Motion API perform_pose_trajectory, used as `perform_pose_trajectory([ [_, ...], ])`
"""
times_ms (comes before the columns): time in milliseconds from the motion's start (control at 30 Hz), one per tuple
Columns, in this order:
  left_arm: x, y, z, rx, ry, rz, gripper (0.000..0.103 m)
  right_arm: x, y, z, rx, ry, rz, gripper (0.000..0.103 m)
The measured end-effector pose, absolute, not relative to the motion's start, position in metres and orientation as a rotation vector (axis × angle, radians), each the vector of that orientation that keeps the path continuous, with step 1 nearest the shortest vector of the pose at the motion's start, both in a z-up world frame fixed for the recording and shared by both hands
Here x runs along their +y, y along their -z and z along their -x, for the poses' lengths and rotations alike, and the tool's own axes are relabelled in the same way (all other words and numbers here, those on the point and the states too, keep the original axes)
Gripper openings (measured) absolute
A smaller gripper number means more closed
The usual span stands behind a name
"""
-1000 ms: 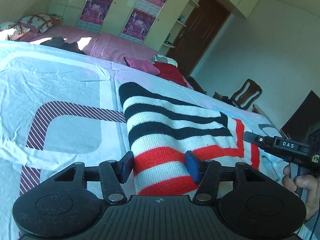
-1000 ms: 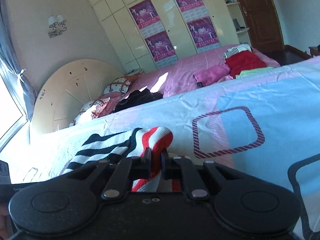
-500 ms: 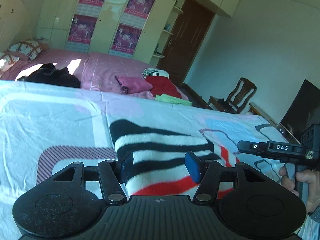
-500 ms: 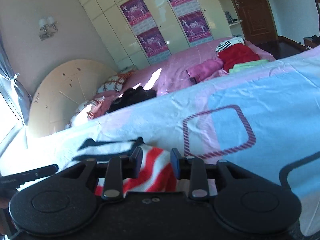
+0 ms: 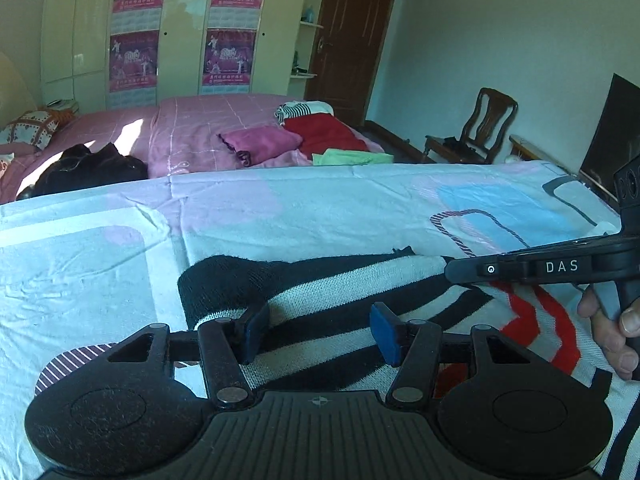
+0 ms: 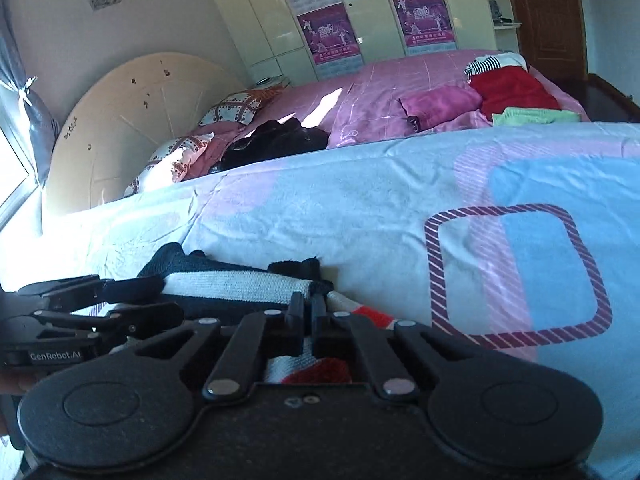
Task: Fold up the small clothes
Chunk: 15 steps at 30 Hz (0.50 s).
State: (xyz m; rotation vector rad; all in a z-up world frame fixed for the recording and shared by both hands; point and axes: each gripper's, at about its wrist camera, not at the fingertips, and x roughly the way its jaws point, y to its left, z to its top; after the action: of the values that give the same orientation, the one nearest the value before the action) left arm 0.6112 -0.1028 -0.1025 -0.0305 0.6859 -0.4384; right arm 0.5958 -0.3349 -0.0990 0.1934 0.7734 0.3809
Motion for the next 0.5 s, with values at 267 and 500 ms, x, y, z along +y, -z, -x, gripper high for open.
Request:
perform_pose_trajectory([
  [267,-0.103,0.078,-0.553,0.628,0.478,0.027,0.056,-0.324,0.068,-0.547,0.734,-0.469,-0.097,0.018],
  [500,-0.114,0.074,-0.531,0.650,0.435,-0.061,0.056,-0.318,0.073,-0.524,0.756,-0.428,-0.012,0.018],
])
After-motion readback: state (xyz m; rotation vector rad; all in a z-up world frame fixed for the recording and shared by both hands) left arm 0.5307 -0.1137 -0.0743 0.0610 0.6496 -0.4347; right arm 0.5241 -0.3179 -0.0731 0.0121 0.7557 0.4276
